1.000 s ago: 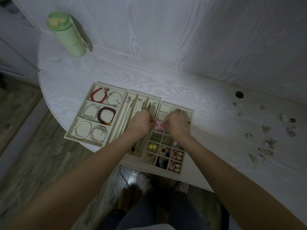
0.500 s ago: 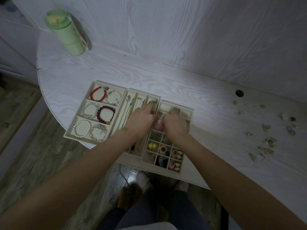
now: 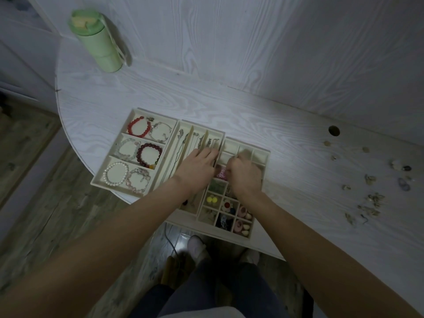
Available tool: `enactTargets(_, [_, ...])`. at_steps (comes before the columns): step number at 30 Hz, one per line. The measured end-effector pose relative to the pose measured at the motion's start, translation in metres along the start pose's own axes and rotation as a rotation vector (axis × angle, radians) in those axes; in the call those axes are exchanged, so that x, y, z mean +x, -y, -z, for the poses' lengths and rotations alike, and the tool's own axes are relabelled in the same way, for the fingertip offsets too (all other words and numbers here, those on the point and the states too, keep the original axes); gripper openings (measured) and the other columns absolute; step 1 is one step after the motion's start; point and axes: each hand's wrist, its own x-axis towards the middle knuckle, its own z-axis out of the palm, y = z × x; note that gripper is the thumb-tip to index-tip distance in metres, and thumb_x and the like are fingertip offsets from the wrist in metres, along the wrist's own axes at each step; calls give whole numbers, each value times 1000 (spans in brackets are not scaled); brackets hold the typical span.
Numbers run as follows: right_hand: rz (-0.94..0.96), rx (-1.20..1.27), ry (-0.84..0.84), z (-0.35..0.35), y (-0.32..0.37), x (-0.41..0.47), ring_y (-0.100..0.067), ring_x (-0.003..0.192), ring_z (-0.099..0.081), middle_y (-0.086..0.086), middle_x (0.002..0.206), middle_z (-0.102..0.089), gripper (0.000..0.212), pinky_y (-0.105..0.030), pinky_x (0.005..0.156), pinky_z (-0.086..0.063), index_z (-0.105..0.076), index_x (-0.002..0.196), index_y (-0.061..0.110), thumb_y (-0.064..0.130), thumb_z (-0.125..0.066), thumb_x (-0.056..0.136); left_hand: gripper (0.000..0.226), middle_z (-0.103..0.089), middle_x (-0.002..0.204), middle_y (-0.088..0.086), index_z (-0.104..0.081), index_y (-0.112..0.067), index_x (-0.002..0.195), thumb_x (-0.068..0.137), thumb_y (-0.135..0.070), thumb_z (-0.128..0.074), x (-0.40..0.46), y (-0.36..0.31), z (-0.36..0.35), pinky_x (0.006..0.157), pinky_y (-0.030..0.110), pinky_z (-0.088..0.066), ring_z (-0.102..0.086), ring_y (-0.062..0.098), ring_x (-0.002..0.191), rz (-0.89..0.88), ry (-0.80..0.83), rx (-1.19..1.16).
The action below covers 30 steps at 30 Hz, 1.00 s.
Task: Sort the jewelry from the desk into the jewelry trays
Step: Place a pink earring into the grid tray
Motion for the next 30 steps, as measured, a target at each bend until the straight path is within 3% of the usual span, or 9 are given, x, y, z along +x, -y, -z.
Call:
enactTargets(9, [-69,-7,-33,0,-1,7,-15,69,-47,-6,107,-57,4,-23,49,-32,-62,93,11,8,-59,91,30,-11,154,14,-59,-18,120,92,-13,-50,-2,-3,3,106,39,-26,-18,28,139,8,20,2])
enactTargets(13, [-117,42,-22,0,-3,13,-17,72,-48,-6,100,-58,3,-27,55,-36,-60,92,11,10,-60,91,29,-12,154,15,-61,-13,118,92,-14,-49,-2,-4,2,108,39,-25,-19,29,139,11,7,19])
enactTargets(16, [-112,71,3,-1,-6,15,-17,73,-50,-5,100,-57,3,-24,50,-31,-60,89,12,13,-62,90,28,-14,153,15,-61,-12,117,92,-14,-49,-2,-4,0,109,39,-24,-19,27,139,3,-3,-2])
enactTargets(25, [-115,248,-8,2,-18,12,-19,90,-63,-3,101,-65,11,-28,66,-47,-68,89,12,7,-58,91,32,-20,151,14,-59,-16,121,90,-13,-50,-4,-4,-1,106,38,-27,-23,27,136,-5,-14,-38])
enactTargets(30, [103,126,-27,2,-21,5,-17,95,-60,-2,111,-61,17,-26,68,-47,-73,91,19,6,-63,86,27,-12,155,15,-63,-10,114,91,-14,-50,-3,-7,1,109,39,-24,-18,27,139,10,1,-49])
